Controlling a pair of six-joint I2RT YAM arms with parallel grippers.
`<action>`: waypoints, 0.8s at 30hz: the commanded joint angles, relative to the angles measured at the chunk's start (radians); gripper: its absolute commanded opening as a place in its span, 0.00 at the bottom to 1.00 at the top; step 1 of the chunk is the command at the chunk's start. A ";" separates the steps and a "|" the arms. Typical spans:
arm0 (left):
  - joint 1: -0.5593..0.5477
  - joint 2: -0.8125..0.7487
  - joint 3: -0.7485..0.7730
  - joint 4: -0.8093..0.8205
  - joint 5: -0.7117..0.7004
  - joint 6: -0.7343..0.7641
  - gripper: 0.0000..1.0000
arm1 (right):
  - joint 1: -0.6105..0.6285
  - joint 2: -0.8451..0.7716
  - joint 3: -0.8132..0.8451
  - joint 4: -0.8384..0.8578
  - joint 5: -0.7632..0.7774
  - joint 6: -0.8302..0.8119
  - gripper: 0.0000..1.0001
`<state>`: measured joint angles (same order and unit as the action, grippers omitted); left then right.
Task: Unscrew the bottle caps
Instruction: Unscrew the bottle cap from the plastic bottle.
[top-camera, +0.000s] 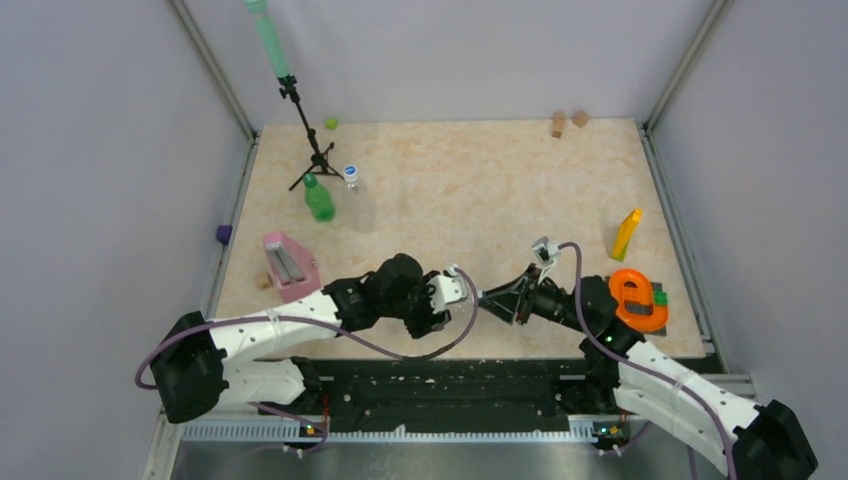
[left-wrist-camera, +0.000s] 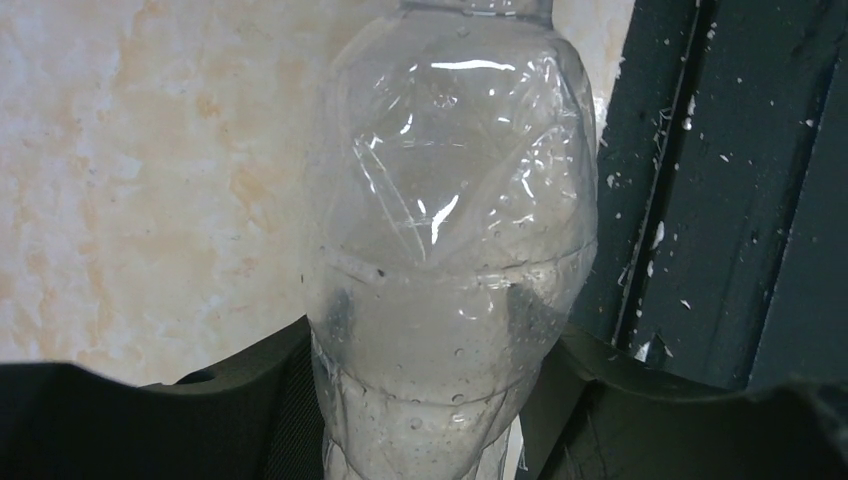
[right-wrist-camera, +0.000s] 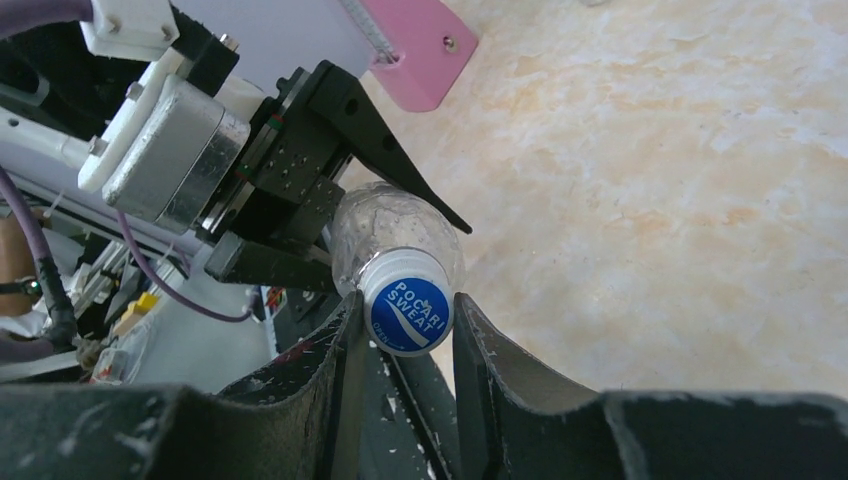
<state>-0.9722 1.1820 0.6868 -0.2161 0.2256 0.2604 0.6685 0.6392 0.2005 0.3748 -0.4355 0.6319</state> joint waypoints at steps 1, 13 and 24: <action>0.017 -0.005 0.073 -0.008 -0.014 -0.014 0.00 | 0.002 -0.006 -0.085 0.108 -0.161 -0.059 0.17; 0.118 0.023 0.082 0.002 0.185 -0.008 0.00 | 0.001 0.081 0.046 -0.060 -0.137 -0.345 0.45; 0.115 0.032 0.022 0.035 -0.244 0.019 0.00 | 0.002 0.109 0.068 0.077 0.109 0.110 0.72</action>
<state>-0.8516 1.2198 0.7174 -0.2501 0.1608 0.2665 0.6693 0.7731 0.2291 0.3698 -0.4118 0.5846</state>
